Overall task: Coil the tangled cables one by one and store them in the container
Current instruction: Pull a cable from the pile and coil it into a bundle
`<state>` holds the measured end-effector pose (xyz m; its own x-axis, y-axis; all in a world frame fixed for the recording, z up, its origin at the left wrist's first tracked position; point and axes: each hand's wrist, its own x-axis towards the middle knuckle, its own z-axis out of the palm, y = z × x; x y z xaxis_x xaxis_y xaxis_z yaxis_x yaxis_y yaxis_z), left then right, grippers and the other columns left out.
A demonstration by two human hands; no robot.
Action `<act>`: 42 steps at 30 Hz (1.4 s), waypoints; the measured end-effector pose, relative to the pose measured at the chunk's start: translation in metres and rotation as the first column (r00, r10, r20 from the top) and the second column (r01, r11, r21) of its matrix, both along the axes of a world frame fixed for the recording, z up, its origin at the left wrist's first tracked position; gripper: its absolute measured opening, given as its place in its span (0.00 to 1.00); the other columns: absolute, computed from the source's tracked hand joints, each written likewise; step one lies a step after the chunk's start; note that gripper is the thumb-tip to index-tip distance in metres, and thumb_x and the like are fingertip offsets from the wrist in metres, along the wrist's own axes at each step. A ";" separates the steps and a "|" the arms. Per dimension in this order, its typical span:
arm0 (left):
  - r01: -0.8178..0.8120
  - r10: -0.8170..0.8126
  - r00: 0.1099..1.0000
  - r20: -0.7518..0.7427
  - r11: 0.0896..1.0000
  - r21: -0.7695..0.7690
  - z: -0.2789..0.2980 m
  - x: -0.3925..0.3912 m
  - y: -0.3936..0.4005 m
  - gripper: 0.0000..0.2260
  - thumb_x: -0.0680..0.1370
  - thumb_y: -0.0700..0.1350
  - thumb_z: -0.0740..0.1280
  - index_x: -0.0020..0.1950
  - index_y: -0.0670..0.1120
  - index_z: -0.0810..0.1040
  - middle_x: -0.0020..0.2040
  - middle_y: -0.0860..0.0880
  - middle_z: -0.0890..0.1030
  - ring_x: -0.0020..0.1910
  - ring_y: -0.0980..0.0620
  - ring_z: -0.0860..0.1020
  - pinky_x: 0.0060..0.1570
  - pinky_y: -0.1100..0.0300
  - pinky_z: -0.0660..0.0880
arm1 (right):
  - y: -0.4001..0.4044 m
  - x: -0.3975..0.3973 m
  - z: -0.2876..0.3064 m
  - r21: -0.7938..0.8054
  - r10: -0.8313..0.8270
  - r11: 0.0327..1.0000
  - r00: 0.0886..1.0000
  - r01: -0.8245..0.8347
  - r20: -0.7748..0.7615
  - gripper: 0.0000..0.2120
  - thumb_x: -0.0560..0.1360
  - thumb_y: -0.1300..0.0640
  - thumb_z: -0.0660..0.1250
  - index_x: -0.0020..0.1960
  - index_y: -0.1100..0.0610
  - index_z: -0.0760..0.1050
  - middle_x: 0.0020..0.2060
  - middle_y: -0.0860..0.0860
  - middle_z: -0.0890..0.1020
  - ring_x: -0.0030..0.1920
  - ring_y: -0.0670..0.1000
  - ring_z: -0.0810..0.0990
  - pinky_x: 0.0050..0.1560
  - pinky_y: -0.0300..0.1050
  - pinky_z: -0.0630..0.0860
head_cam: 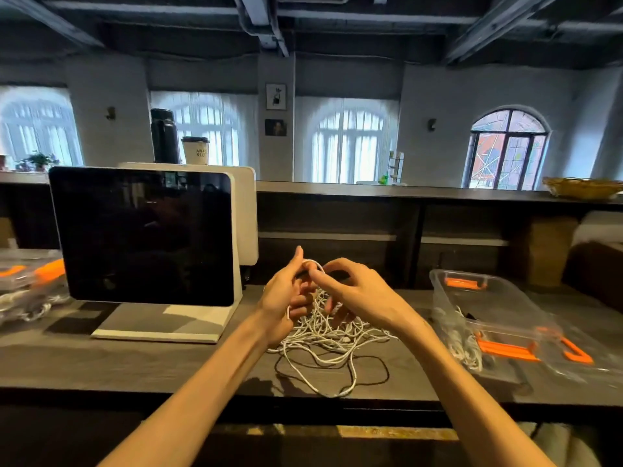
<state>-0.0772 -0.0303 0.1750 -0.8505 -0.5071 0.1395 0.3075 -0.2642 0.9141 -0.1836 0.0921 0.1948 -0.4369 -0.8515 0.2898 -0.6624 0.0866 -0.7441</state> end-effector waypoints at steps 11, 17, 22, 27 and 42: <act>-0.174 0.186 0.980 -0.077 0.974 0.143 -0.004 0.020 0.030 0.19 0.84 0.58 0.58 0.56 0.43 0.76 0.47 0.45 0.84 0.51 0.49 0.83 0.55 0.53 0.79 | 0.004 0.050 -0.030 -0.363 -0.227 0.926 0.923 0.105 -0.312 0.04 0.81 0.53 0.68 0.52 0.53 0.79 0.38 0.46 0.84 0.36 0.45 0.83 0.40 0.45 0.83; 0.041 -0.009 0.993 -0.120 0.964 0.264 -0.007 0.042 0.050 0.20 0.84 0.56 0.59 0.67 0.42 0.73 0.62 0.43 0.83 0.61 0.46 0.82 0.58 0.52 0.80 | 0.009 0.082 -0.040 -0.303 -0.253 0.947 0.824 0.105 -0.507 0.04 0.80 0.54 0.67 0.50 0.55 0.76 0.39 0.51 0.82 0.37 0.49 0.78 0.40 0.44 0.75; -0.080 0.140 0.976 -0.170 0.946 0.315 -0.003 0.043 0.039 0.16 0.84 0.55 0.59 0.45 0.45 0.73 0.41 0.45 0.85 0.56 0.40 0.84 0.53 0.47 0.80 | 0.016 0.081 -0.043 -0.290 -0.122 0.956 0.956 0.041 -0.268 0.08 0.82 0.47 0.65 0.51 0.51 0.80 0.31 0.47 0.81 0.31 0.46 0.80 0.34 0.41 0.77; -0.131 0.170 0.969 -0.177 0.968 0.215 0.012 0.035 0.036 0.18 0.84 0.55 0.58 0.41 0.45 0.72 0.33 0.47 0.78 0.47 0.43 0.86 0.57 0.47 0.79 | 0.015 0.072 -0.046 -0.227 -0.158 0.971 0.913 0.075 -0.376 0.12 0.81 0.44 0.64 0.43 0.49 0.77 0.32 0.46 0.81 0.33 0.47 0.79 0.40 0.53 0.79; -0.163 0.163 0.986 0.014 0.973 0.161 -0.006 0.026 -0.021 0.15 0.86 0.52 0.57 0.45 0.44 0.71 0.27 0.51 0.65 0.21 0.58 0.64 0.19 0.68 0.59 | 0.012 0.029 -0.078 -0.287 -0.108 0.958 0.938 0.009 -0.330 0.14 0.81 0.39 0.62 0.50 0.48 0.80 0.40 0.41 0.83 0.44 0.43 0.81 0.52 0.47 0.78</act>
